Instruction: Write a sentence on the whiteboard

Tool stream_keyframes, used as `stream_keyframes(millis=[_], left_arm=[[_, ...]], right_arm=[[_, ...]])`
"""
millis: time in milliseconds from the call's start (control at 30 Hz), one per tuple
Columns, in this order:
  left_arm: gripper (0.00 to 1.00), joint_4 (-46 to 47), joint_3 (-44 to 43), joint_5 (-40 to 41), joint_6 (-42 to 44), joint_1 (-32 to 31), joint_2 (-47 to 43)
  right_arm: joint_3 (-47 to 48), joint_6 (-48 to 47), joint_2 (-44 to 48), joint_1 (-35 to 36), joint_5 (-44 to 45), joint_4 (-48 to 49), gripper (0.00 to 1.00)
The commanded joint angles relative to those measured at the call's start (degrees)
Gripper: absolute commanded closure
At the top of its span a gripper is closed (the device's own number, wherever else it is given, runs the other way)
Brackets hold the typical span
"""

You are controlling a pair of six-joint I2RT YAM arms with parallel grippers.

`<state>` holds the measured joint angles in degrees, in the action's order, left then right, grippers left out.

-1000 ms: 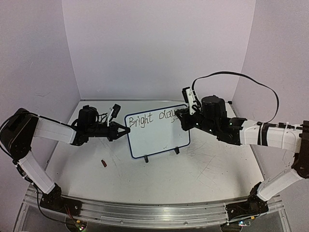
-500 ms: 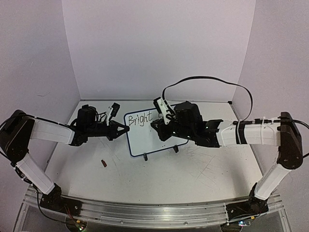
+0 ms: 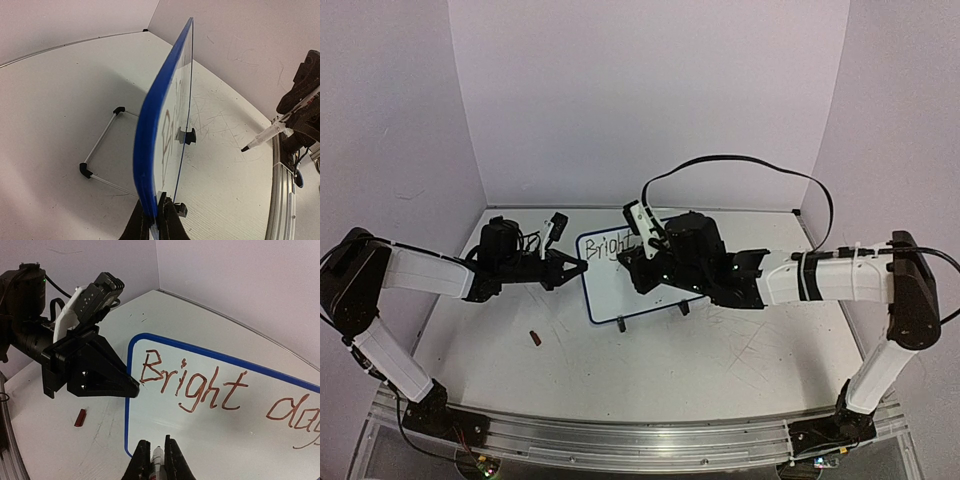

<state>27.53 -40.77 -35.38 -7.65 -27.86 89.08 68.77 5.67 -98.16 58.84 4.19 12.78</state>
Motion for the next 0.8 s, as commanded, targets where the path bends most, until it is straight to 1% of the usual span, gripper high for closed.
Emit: stream_keyframes(millis=[0,233,433,567,667,767], left_arm=[[1.0,1.04,-0.58,7.45,1.48,1.03,-0.47],[1.0,1.03,0.25,8.47,1.98,1.05,-1.59],[1.0,1.04,0.04,8.57,1.85,1.05,-1.38],[1.0,1.01,-0.32,8.29,1.93,1.01,-0.93],[1.0,1.04,-0.19,8.3,2.05,1.05,-1.06],[1.0,0.95,-0.1,8.3,2.11,1.05,-1.06]], right_arm=[[4.25,2.1,-2.11,1.22,1.82,2.02,1.0],[8.35,0.83,-6.98,3.06,1.3,2.46,1.0],[8.16,-0.52,-9.6,3.45,2.84,4.38,1.0],[8.22,-2.7,-10.73,4.05,1.91,5.32,1.0],[8.69,-2.97,-11.6,4.7,5.73,5.2,1.0],[8.24,-1.55,-11.57,4.72,11.89,4.91,1.0]])
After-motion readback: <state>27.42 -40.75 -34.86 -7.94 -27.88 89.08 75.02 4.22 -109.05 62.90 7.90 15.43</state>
